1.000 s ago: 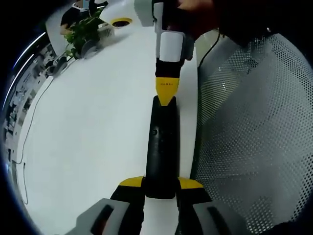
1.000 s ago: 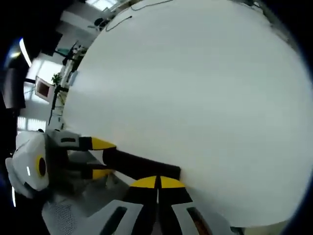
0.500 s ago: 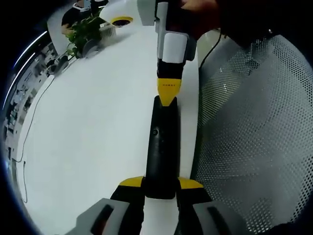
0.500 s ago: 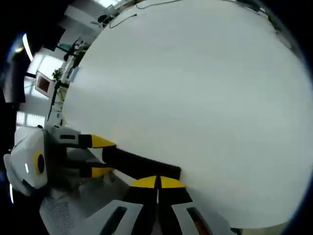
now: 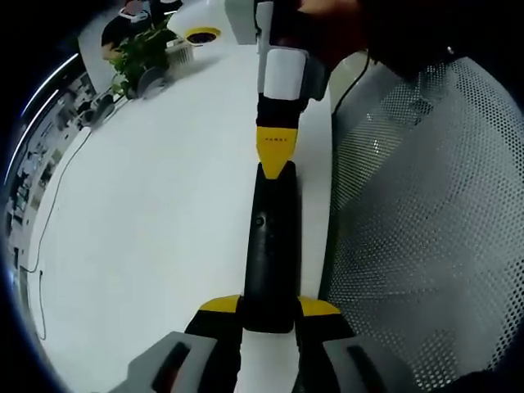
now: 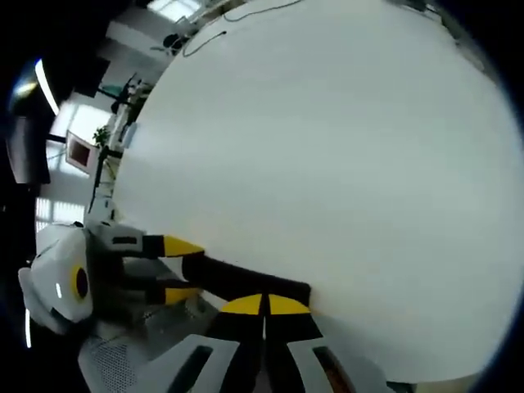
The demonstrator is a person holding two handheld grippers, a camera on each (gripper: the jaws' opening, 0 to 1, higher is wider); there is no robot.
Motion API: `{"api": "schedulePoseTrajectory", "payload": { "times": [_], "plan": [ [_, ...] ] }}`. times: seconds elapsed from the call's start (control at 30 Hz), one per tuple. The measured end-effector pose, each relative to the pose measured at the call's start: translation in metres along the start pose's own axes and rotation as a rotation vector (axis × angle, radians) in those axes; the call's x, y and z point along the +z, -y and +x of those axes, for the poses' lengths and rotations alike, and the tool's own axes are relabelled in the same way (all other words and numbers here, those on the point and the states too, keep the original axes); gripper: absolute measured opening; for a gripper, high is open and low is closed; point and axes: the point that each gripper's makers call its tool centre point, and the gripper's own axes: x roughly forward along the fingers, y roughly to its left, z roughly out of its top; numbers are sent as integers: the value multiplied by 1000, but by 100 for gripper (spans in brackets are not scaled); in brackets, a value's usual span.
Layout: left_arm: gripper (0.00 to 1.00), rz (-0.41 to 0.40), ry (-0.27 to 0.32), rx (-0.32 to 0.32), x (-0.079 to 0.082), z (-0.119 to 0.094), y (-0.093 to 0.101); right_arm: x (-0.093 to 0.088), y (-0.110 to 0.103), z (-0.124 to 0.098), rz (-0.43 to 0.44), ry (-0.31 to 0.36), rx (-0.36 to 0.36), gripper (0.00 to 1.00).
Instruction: Press the specified remote control buttons in sequence, fully releasing each button before pressing the next.
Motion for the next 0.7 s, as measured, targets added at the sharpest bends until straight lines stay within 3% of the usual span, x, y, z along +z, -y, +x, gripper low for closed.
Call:
{"api": "schedulePoseTrajectory", "payload": {
  "times": [0.23,0.7],
  "plan": [
    [25,-2,1,-1,0,0,0,-3,-1,4,26,-14,12,0],
    [25,-2,-1,-3,0,0,0,-5,-1,7,-4,-33,-11,0]
  ]
}}
